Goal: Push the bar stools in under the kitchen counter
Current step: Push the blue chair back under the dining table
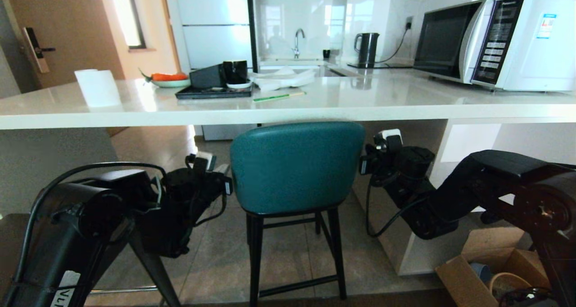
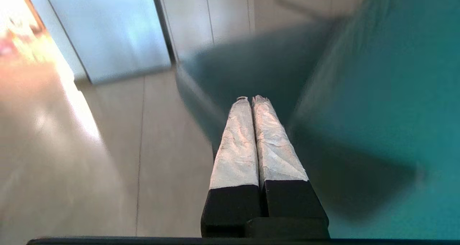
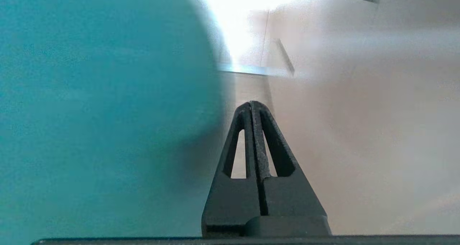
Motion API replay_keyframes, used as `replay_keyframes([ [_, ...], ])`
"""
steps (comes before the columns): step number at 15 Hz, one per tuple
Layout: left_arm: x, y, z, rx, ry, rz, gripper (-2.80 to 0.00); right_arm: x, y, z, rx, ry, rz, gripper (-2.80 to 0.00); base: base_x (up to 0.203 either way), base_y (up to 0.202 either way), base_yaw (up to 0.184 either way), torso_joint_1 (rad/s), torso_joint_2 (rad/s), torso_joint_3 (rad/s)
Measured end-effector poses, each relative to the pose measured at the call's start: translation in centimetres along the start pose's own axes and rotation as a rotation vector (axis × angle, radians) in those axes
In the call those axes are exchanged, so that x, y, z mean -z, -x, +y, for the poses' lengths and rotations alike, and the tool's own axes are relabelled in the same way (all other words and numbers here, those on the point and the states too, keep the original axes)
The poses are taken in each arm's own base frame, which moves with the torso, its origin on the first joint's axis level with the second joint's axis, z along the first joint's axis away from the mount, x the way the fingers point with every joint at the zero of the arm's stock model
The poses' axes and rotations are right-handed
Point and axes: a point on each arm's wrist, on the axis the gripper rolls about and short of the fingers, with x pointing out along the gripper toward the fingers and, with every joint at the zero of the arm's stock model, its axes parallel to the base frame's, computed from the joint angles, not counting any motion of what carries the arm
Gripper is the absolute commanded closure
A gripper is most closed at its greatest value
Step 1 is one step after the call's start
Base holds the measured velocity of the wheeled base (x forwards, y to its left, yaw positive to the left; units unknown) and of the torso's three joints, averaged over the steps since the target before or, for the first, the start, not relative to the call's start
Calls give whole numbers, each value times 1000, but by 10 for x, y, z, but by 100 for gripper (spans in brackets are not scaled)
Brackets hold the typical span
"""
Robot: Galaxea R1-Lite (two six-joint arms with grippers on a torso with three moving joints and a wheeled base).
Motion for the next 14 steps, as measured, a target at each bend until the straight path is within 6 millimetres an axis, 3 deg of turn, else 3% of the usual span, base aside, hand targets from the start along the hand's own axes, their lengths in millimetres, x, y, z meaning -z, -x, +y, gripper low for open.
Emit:
replay_keyframes([
  [5,-9,-27,-10,14,-2,-66,0,-9,8,2,-7,-2,-10,0,0,0,0,0,0,0],
  [14,-8,-67,2,-10,-3,-55,0,-16,17,8,-26,-5,-15,0,0,0,0,0,0,0],
])
